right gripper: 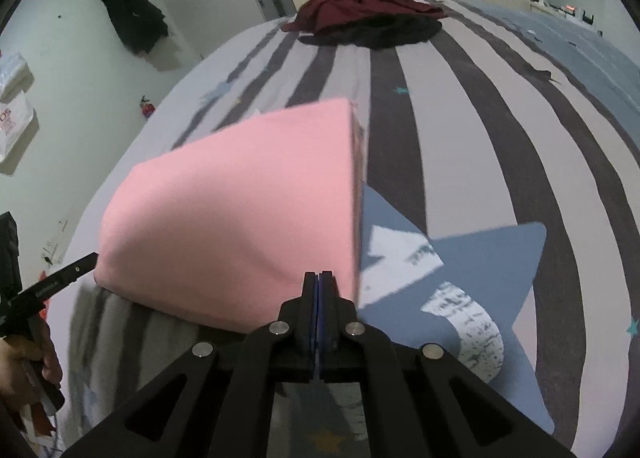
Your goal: Fold clothes
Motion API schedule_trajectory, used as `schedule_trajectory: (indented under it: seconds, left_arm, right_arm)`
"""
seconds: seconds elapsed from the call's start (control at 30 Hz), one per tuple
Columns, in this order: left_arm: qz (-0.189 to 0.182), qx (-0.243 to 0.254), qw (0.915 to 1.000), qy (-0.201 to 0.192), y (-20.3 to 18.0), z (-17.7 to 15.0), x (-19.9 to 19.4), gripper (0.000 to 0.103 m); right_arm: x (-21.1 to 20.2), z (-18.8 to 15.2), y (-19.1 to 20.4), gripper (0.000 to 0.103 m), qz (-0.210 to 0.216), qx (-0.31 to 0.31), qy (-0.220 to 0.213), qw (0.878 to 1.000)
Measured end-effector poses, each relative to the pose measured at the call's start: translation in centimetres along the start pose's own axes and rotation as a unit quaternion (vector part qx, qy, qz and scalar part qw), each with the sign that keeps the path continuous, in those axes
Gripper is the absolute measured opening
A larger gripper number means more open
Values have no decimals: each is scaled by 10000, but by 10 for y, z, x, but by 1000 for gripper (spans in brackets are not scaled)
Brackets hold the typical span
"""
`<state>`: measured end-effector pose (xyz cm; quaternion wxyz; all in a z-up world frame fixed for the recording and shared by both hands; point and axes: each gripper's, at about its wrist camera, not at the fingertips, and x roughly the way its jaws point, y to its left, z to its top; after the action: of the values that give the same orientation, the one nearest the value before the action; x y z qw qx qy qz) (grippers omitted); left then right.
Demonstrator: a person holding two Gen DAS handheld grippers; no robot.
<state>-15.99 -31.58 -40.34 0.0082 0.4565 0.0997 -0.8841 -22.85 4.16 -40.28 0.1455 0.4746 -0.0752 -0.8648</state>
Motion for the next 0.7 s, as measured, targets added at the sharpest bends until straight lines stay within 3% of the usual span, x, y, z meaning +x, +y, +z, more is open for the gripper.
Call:
schedule_trajectory:
  seconds: [0.17, 0.2, 0.33, 0.47, 0.7]
  left_arm:
    - [190, -373, 9991, -63, 10, 10, -9, 2]
    - [214, -433, 9987, -162, 11, 15, -14, 2]
    - [45, -210, 9984, -530, -8, 46, -24, 2]
    - [-150, -31, 9981, -604, -32, 68, -9, 2]
    - [41, -39, 9995, -299, -33, 63, 40, 2]
  right_arm:
    - [-7, 9, -8, 0, -120, 118, -11, 9999]
    - [-11, 13, -11, 4, -169, 188, -84, 9996]
    - [-14, 35, -7, 4, -230, 58, -309, 9992]
    - [4, 58, 14, 4, -96, -86, -408, 9991]
    - [44, 79, 12, 2, -232, 132, -427, 9987]
